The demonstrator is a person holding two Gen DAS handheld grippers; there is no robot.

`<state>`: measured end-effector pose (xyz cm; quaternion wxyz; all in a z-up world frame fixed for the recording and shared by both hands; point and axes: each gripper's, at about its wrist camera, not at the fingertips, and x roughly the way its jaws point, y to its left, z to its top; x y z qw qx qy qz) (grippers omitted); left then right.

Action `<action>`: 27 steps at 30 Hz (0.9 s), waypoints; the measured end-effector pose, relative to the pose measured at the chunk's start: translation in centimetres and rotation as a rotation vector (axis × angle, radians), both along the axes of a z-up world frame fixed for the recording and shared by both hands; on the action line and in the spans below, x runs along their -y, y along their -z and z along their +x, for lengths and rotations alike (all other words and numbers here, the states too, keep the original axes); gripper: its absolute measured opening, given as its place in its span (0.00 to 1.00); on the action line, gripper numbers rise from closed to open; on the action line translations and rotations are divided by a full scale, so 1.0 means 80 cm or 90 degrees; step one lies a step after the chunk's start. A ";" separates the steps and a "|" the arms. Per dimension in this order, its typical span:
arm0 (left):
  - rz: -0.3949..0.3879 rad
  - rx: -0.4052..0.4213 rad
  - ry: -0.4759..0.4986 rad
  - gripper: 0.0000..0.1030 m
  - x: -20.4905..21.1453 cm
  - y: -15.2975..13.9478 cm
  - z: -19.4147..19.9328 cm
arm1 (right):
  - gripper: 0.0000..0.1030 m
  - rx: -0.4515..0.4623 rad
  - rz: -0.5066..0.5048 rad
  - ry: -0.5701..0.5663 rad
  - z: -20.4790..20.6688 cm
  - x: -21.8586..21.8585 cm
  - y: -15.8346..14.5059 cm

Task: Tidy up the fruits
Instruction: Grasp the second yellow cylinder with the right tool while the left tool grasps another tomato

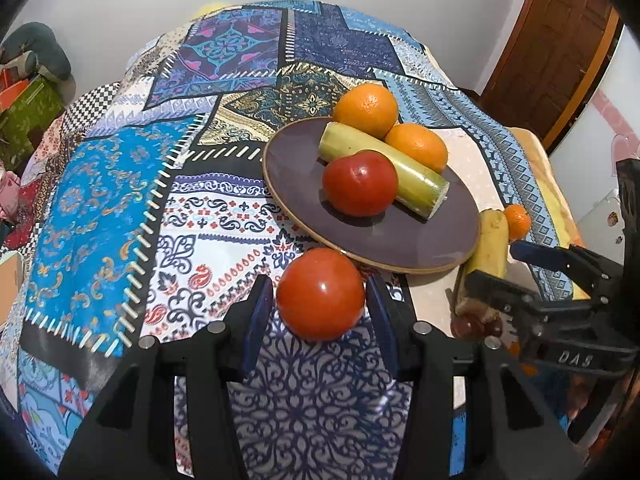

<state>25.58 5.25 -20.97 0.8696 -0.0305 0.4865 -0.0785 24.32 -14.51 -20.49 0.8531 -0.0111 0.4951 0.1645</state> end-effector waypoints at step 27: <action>-0.017 0.015 0.015 0.45 0.005 -0.009 -0.042 | 0.35 -0.018 -0.051 -0.033 -0.018 0.066 -0.002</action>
